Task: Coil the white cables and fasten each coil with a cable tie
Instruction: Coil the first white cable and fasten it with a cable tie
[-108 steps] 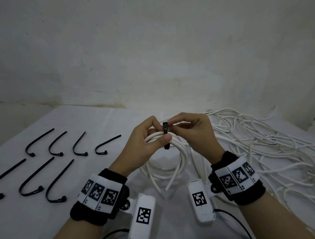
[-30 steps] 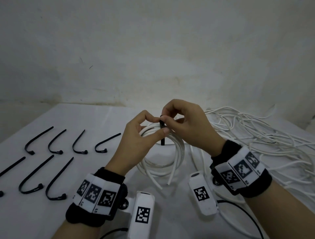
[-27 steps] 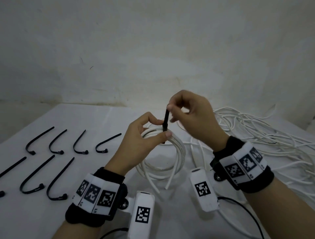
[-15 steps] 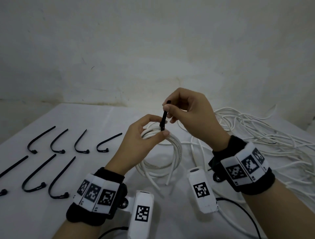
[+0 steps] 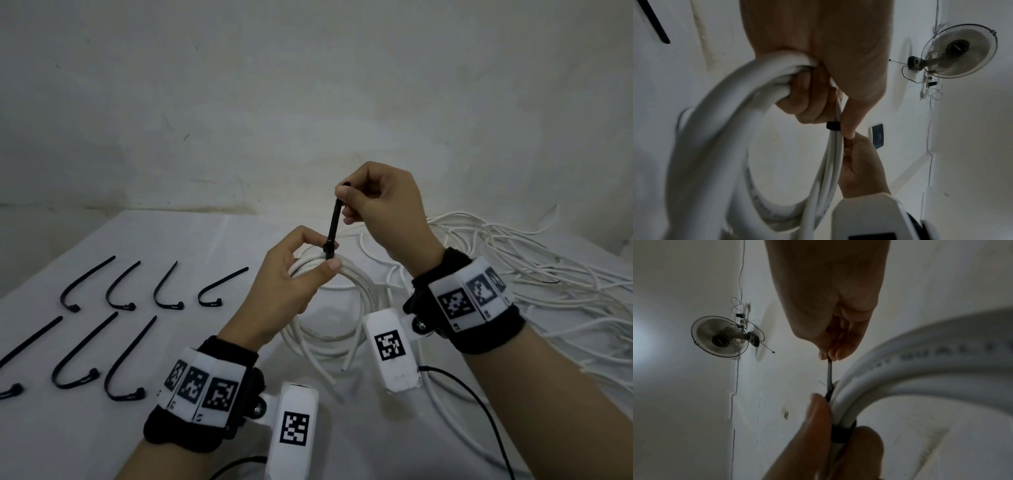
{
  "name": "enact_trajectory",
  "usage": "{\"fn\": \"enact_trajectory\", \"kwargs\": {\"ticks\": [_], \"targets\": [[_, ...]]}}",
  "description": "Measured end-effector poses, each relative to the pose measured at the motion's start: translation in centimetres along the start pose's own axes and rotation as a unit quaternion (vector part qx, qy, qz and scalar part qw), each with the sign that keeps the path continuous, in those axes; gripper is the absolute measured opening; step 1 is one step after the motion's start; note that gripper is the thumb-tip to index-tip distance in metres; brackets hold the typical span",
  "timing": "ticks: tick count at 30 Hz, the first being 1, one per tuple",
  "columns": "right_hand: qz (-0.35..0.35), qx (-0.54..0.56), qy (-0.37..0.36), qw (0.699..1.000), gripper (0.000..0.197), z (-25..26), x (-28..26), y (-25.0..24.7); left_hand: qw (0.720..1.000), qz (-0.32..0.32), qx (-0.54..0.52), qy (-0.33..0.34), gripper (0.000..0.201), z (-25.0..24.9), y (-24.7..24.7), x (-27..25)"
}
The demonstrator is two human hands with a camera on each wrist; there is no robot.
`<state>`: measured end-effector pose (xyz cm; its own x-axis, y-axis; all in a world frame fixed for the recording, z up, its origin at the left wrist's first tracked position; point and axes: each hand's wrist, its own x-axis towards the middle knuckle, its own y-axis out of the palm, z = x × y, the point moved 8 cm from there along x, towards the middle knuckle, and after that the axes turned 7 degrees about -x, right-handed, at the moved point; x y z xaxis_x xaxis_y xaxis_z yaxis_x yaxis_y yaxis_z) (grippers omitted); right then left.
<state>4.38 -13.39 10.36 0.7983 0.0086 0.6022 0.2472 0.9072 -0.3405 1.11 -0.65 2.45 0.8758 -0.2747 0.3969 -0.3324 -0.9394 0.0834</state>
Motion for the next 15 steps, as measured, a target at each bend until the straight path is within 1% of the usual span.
{"fn": "enact_trajectory", "kwargs": {"ticks": [1,3,4,6,7,9,10,11,13,15], "targets": [[0.009,0.004,0.003,1.000,0.018,-0.2,0.1,0.3,1.000,-0.010,-0.001,-0.001,0.011,0.1,-0.3,-0.1],[0.035,0.013,0.005,0.999,0.016,-0.3,0.1,0.5,0.999,-0.031,-0.014,-0.006,0.025,0.2,-1.0,0.1],[0.057,0.017,0.011,0.998,0.015,-0.7,-0.1,0.8,0.999,-0.045,-0.024,-0.011,0.031,0.3,-1.3,0.2],[0.121,0.024,0.038,0.992,0.005,-1.7,-1.2,1.7,0.995,-0.082,-0.056,-0.014,0.033,0.5,-2.1,0.5],[0.157,0.019,0.051,0.986,0.007,-2.3,-2.1,2.4,0.992,-0.102,-0.074,-0.013,0.031,0.5,-2.5,0.6],[0.214,0.030,0.070,0.974,0.032,-3.2,-4.4,4.0,0.986,-0.130,-0.105,-0.010,0.027,0.3,-3.0,0.8],[0.217,0.063,0.074,0.971,0.036,-3.3,-5.3,4.5,0.984,-0.133,-0.119,-0.008,0.026,0.2,-3.1,0.9],[0.201,0.111,0.081,0.970,0.035,-3.3,-5.8,4.8,0.983,-0.130,-0.130,-0.007,0.025,0.2,-3.1,0.9],[0.137,0.203,0.105,0.964,0.033,-4.0,-5.9,4.7,0.982,-0.125,-0.143,-0.012,0.025,0.3,-3.1,0.9],[0.084,0.244,0.119,0.959,0.034,-4.4,-5.4,4.2,0.983,-0.119,-0.135,-0.022,0.030,0.7,-2.9,0.7]]}}
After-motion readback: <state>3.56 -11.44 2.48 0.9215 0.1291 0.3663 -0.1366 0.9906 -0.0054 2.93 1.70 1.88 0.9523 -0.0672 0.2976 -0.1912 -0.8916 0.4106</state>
